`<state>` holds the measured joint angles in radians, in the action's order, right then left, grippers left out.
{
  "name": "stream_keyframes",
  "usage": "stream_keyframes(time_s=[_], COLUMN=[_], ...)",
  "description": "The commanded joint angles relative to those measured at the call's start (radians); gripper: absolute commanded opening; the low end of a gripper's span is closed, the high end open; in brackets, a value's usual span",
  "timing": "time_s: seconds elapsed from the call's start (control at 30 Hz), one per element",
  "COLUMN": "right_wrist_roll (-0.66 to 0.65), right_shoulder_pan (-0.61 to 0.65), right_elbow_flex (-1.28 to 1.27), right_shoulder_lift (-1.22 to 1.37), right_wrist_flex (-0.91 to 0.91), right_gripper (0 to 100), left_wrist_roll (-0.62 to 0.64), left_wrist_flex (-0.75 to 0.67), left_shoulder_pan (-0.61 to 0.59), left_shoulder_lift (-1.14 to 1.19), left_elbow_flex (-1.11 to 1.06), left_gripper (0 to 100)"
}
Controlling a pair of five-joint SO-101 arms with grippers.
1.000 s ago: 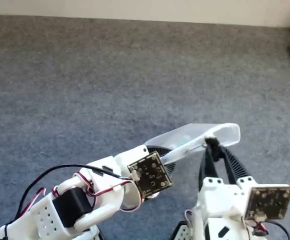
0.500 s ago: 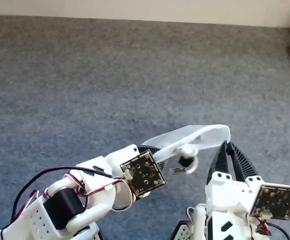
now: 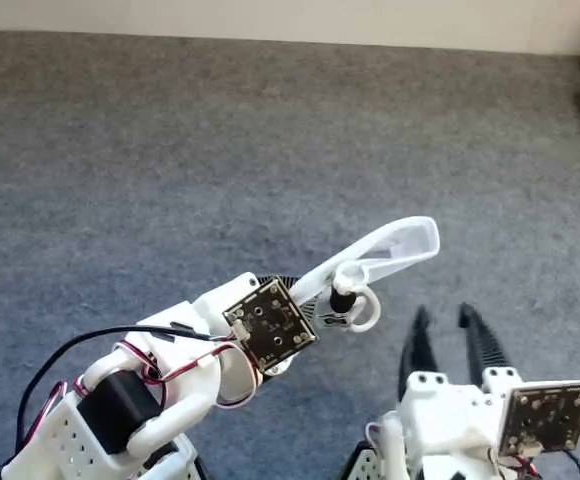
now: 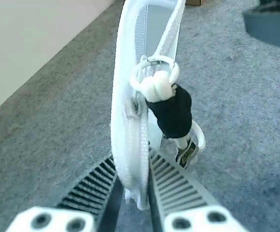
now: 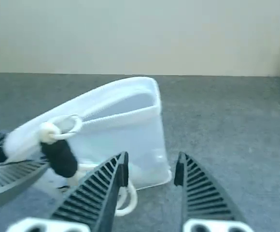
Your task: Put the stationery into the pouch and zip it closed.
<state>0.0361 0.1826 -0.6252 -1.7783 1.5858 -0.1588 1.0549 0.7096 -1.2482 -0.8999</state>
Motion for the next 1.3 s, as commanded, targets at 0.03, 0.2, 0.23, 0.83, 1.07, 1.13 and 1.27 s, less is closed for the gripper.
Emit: stream_keyframes(time_s=[0.03, 0.2, 0.23, 0.83, 1.07, 1.13, 1.27], right_wrist_roll=[0.063, 0.101, 0.106, 0.126, 0.124, 0.123, 0.057], right_shoulder_pan=[0.231, 0.311, 0.321, 0.418, 0.325, 0.288, 0.216], right_elbow_flex=[0.031, -0.050, -0.061, -0.329, -0.349, -0.360, -0.366], right_shoulder_lift=[0.016, 0.015, 0.015, 0.013, 0.015, 0.007, 0.004], right_wrist_flex=[-0.033, -0.099, -0.116, -0.363, -0.450, -0.481, -0.498], right_gripper=[14.1, 14.1, 14.1, 13.8, 3.3, 0.2, 0.5], left_wrist_roll=[-0.005, -0.003, 0.006, 0.015, 0.015, 0.015, 0.015], left_wrist_flex=[0.000, 0.000, 0.000, 0.000, 0.000, 0.000, 0.000], left_shoulder_pan=[-0.038, -0.031, -0.031, -0.030, -0.030, -0.030, -0.030], left_shoulder_lift=[-0.001, -0.001, -0.001, -0.001, -0.001, -0.001, -0.001], left_elbow_flex=[0.028, 0.028, 0.028, 0.027, 0.027, 0.027, 0.025], left_gripper=[0, 0, 0, 0, 0, 0, 0])
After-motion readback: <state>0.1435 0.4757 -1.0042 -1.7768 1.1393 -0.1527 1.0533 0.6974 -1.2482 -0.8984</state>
